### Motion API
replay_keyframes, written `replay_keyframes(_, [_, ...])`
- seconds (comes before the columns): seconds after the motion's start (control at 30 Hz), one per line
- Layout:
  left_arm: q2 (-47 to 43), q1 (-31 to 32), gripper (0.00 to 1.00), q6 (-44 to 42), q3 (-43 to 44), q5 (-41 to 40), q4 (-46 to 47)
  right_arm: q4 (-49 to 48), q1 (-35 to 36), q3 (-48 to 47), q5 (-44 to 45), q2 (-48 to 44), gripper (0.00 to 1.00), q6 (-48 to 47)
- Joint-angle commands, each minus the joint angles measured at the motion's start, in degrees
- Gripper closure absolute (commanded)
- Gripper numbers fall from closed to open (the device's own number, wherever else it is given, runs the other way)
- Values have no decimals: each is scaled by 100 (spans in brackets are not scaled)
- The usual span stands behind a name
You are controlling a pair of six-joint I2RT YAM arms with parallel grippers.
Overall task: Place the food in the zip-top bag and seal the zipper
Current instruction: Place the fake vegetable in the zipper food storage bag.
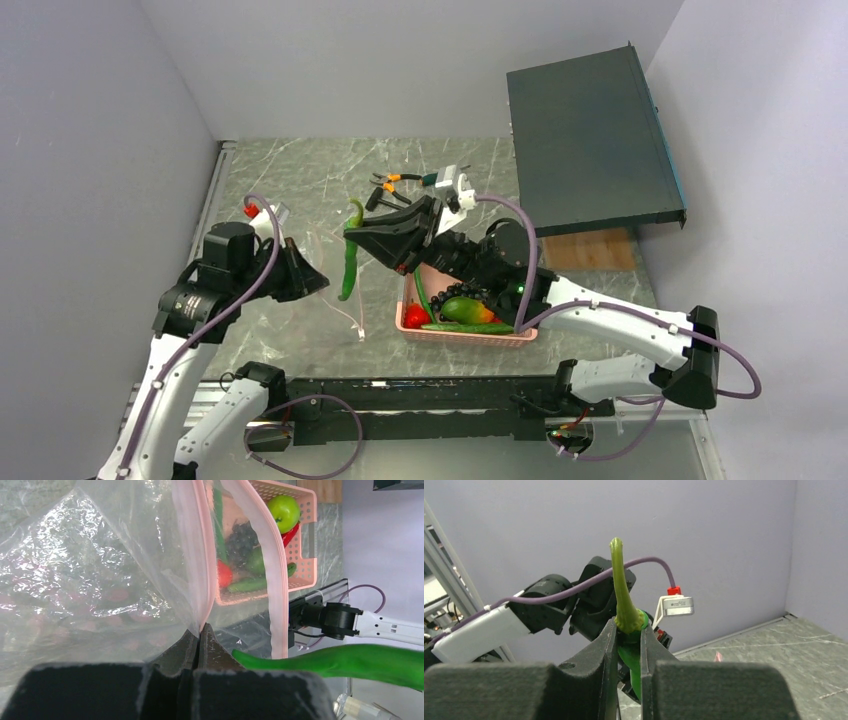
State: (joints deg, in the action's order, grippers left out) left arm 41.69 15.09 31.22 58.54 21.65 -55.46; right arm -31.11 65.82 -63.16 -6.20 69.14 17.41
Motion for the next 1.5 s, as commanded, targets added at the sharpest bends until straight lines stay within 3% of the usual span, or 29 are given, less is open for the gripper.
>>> replay_keyframes(0.0, [-119, 27, 100, 252, 254, 145, 239, -258, 244, -117, 147, -32, 100, -449])
replay_keyframes(0.33, [-369, 27, 100, 681, 279, 80, 702, -608, 513, 563, 452, -134, 94, 11])
replay_keyframes(0.57, [-460, 24, 100, 797, 367, 7, 779, -341, 539, 723, 797, -120, 69, 356])
replay_keyframes(0.83, [-463, 27, 100, 786, 387, 8, 752, 1135, 533, 214, 1128, 42, 42, 682])
replay_keyframes(1.2, [-412, 27, 100, 647, 393, -153, 553, 3726, 381, -1315, 1849, 237, 35, 90])
replay_keyframes(1.47, [-553, 27, 100, 566, 239, -423, 368, 4483, -897, -647, 1578, -294, 37, 135])
